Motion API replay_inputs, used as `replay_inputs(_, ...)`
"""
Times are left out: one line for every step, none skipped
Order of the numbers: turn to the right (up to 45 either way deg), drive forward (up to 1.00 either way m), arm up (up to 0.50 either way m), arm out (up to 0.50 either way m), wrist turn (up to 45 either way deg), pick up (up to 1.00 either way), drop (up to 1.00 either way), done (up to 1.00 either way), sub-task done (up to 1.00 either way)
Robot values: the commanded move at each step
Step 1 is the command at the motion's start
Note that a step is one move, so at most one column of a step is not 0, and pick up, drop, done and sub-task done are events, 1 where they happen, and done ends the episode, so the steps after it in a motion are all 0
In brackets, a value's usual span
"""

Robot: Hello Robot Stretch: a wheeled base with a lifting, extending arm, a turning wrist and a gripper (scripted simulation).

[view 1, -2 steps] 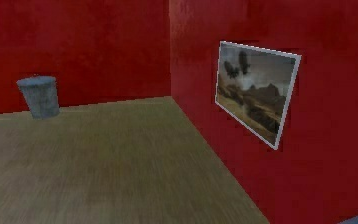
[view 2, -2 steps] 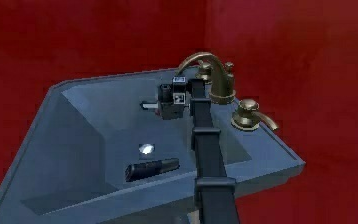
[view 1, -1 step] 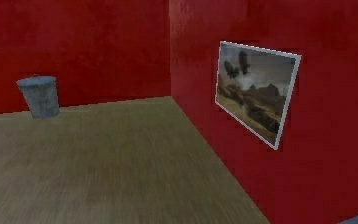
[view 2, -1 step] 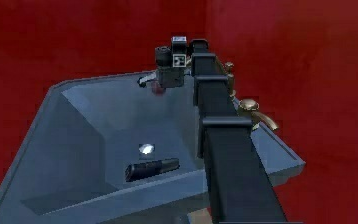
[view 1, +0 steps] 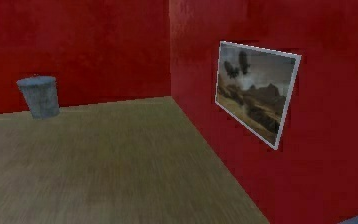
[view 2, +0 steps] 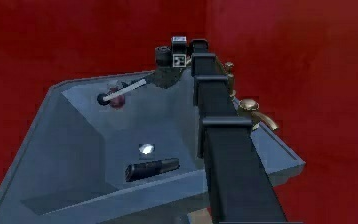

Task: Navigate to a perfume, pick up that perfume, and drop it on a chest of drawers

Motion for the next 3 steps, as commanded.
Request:
replay_inputs(0.0, 0.00, 0.00, 0.00, -45.0, 0.00, 0.00, 0.00, 0.00)
replay_inputs(0.0, 0.00, 0.00, 0.00, -24.0, 0.00, 0.00, 0.00, 0.00)
replay_inputs(0.0, 0.00, 0.00, -0.36, 0.0, 0.00, 0.00, 0.00, 0.00)
